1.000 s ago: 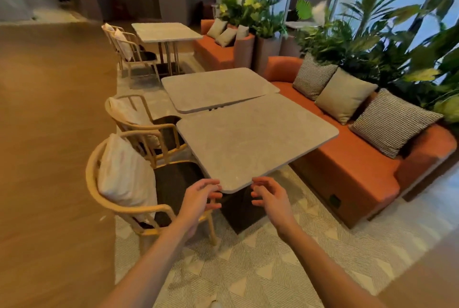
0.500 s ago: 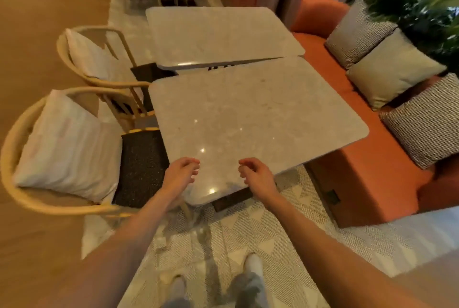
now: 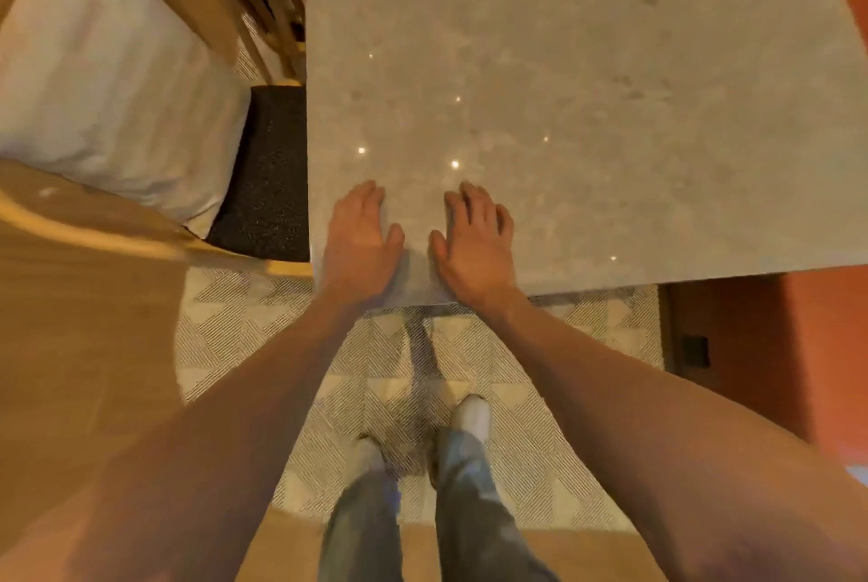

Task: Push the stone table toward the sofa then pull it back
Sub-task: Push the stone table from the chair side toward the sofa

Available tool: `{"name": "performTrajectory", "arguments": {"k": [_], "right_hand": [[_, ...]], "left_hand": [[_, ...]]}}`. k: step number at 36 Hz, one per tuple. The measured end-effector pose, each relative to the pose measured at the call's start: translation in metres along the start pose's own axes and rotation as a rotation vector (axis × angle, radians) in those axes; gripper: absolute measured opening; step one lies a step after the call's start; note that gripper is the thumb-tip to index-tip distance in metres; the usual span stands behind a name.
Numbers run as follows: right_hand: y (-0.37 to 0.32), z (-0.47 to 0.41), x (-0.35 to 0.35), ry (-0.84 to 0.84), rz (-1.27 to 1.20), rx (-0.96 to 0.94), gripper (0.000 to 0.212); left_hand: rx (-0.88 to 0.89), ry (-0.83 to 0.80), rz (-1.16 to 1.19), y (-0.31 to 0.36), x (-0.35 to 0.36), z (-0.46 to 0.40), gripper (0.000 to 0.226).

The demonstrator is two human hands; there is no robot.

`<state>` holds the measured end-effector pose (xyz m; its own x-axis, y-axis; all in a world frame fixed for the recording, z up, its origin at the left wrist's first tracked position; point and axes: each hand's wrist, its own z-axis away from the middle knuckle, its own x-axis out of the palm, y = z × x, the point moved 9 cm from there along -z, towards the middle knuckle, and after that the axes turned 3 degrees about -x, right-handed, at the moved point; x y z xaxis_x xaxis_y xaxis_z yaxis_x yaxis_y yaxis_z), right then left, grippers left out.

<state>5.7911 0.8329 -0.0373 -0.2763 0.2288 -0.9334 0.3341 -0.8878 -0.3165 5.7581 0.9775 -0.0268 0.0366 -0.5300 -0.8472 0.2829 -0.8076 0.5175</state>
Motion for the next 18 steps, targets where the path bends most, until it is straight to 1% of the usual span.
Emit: {"name": "performTrajectory", "arguments": {"k": [1,3,6,9,18], "right_hand": [[0.001,0.0,0.004,0.033,0.008,0.009,0.057],[0.0,0.002,0.01,0.089,0.045,0.019,0.057],[-0.002,0.002,0.015,0.142,0.077,0.025,0.058],[-0.003,0.003,0.014,0.186,0.093,0.027,0.058],[-0.002,0.005,0.01,0.226,0.156,0.044,0.06]], "left_hand": [[0.026,0.046,-0.052,0.004,0.003,0.001,0.053],[0.044,0.07,-0.196,0.009,0.014,0.003,0.057],[0.002,0.104,-0.341,0.007,0.021,0.005,0.062],[0.015,0.133,-0.362,0.008,0.021,0.006,0.062],[0.072,0.18,-0.406,0.011,0.02,0.009,0.057]]}}
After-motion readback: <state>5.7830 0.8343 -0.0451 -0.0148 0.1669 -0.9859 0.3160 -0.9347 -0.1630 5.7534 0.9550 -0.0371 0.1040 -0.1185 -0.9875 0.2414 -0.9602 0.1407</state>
